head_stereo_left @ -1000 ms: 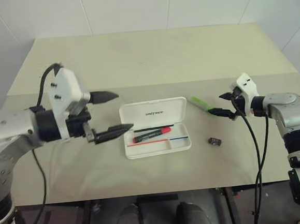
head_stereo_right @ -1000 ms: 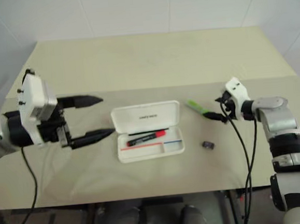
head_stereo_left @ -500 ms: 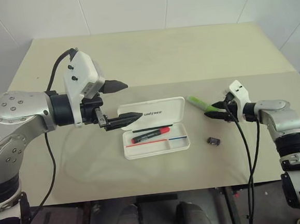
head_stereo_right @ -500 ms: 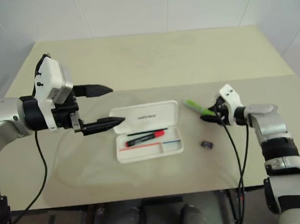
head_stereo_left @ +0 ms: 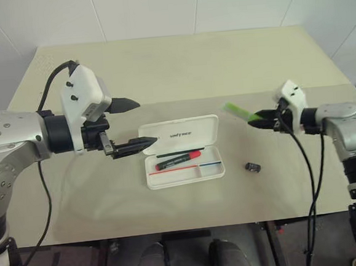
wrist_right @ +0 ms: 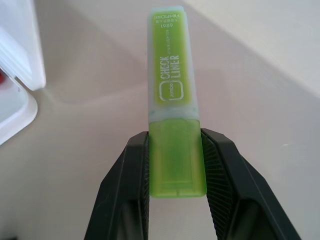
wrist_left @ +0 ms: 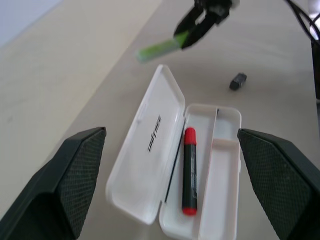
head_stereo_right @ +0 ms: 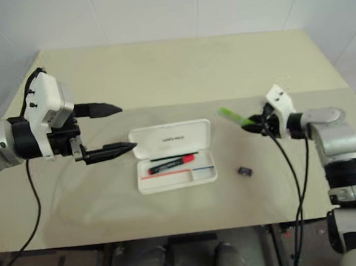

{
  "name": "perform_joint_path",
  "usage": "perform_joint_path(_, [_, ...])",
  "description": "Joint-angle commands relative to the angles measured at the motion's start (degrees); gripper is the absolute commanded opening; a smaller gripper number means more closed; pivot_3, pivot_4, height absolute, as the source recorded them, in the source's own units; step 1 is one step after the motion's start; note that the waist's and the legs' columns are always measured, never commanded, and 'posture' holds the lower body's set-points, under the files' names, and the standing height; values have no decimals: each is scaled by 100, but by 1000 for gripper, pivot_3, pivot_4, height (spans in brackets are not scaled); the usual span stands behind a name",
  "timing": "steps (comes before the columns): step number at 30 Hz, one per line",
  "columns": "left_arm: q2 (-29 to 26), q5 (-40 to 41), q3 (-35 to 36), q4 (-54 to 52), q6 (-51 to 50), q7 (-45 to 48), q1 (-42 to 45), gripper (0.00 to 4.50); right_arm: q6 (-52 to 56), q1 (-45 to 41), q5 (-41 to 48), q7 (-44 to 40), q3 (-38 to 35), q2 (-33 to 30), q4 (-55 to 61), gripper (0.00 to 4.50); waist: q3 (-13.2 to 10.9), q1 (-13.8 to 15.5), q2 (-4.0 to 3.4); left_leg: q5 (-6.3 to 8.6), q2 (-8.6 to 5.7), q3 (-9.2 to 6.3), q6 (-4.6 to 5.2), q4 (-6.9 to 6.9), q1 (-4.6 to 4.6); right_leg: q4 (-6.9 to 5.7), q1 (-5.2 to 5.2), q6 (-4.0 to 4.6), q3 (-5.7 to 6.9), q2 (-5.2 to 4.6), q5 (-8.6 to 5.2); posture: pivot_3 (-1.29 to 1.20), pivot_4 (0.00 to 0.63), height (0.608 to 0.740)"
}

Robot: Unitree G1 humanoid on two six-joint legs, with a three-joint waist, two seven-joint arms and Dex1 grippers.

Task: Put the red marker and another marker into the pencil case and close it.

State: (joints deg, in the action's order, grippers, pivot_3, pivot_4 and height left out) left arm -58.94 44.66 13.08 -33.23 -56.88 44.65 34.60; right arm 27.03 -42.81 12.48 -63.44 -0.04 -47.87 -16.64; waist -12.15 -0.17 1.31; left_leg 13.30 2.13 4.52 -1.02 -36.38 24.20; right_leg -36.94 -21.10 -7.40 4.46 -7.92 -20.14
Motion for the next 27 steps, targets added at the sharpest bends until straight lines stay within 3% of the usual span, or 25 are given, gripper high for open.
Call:
perform_joint_path(1, [-292,-18,424,-147,283,297,-272,4500,63,64,414,-665,-230,-506,911,1092,0,2,0,0,1,5,0,2,1,0,-7,0,-4,0,0,0,150,740])
perform_joint_path(7, [-555,-31,661,-153,527,633,-773,4500,155,379,912,-1373,-111,-829,1963,1092,0,1,2,1,4,19,1,9,1,2,-18,0,-18,3,0,0,150,740])
perform_joint_path(12, [-778,-149,684,-230,660,868,-1291,4500,409,299,1269,-1392,279,-295,2544,1092,1,-24,4,4,22,43,-3,9,-3,-5,-33,2,-43,17,1,0,150,740])
perform_joint_path(18, [-972,-467,886,-320,855,1016,-2103,4500,768,236,1075,-973,1117,497,2893,1092,0,-13,6,10,50,65,-14,9,1,-8,-54,13,-63,43,3,0,150,740])
perform_joint_path(27, [-971,-385,1082,-577,669,849,-2247,4500,709,153,664,-676,1920,1185,2701,1092,4,2,13,14,52,69,-11,4,0,-9,-52,18,-67,43,6,0,150,740])
